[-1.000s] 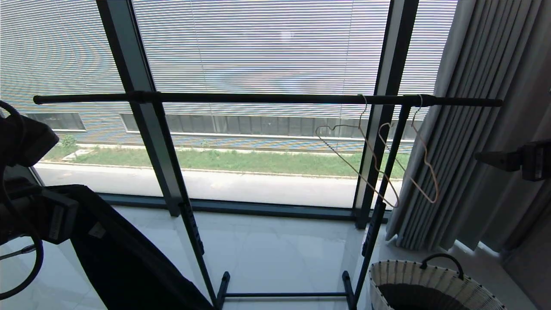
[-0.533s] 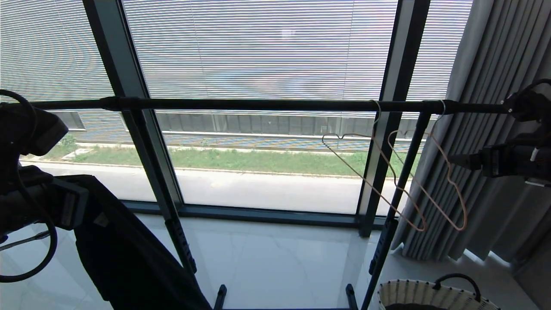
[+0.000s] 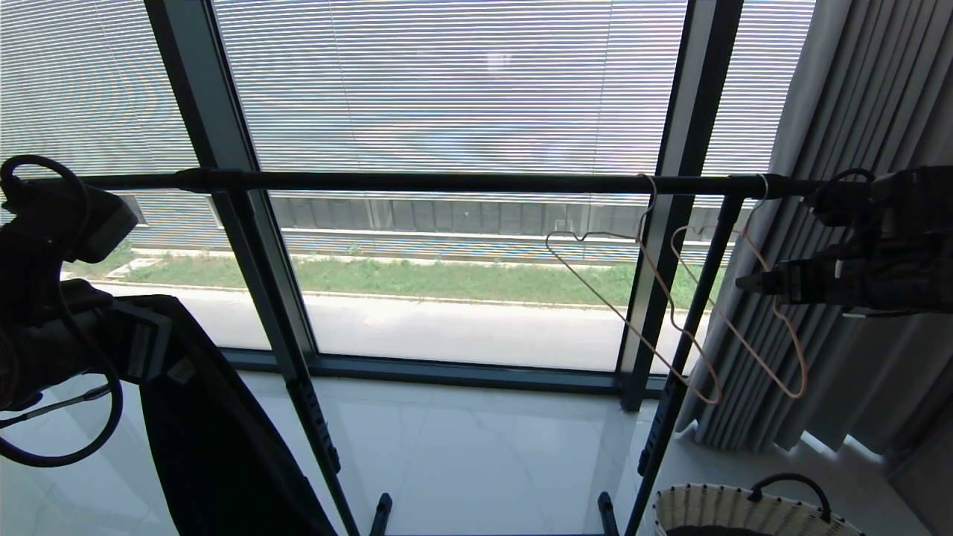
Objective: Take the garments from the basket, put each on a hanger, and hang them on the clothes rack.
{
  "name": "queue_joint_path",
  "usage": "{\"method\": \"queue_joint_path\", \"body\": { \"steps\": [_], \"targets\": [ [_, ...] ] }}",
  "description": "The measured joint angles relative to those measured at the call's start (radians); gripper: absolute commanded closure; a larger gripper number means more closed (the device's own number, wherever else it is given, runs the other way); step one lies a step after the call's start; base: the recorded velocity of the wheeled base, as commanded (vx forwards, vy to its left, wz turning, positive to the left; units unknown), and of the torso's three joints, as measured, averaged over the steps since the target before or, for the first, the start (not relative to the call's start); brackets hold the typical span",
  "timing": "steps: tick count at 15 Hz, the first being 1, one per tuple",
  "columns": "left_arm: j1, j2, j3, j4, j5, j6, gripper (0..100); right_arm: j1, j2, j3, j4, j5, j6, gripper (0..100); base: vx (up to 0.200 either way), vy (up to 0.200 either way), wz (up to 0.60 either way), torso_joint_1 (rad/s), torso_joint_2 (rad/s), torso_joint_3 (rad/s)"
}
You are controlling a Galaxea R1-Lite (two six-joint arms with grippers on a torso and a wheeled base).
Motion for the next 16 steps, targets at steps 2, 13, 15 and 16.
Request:
{"method": "queue_joint_path", "body": {
  "steps": [2,13,15,16],
  "targets": [
    [0.0,0.001,0.008,0.0,0.0,0.0,100,0.003,0.041,-0.013,-0.02,-0.001,0.004,0,0.0,0.0,0.0,0.0,0.0,0.0],
    [0.001,0.008,0.015,-0.001,0.0,0.0,100,0.047,0.094,-0.013,-0.026,-0.049,0.046,100,0.0,0.0,0.0,0.0,0.0,0.0],
    [0.001,0.007,0.014,-0.001,0.0,0.0,100,0.047,0.094,-0.014,-0.027,-0.063,0.056,100,0.0,0.0,0.0,0.0,0.0,0.0],
    [0.001,0.006,0.013,-0.001,0.0,-0.001,100,0.047,0.093,-0.014,-0.027,-0.073,0.069,100,0.0,0.0,0.0,0.0,0.0,0.0]
  ]
}}
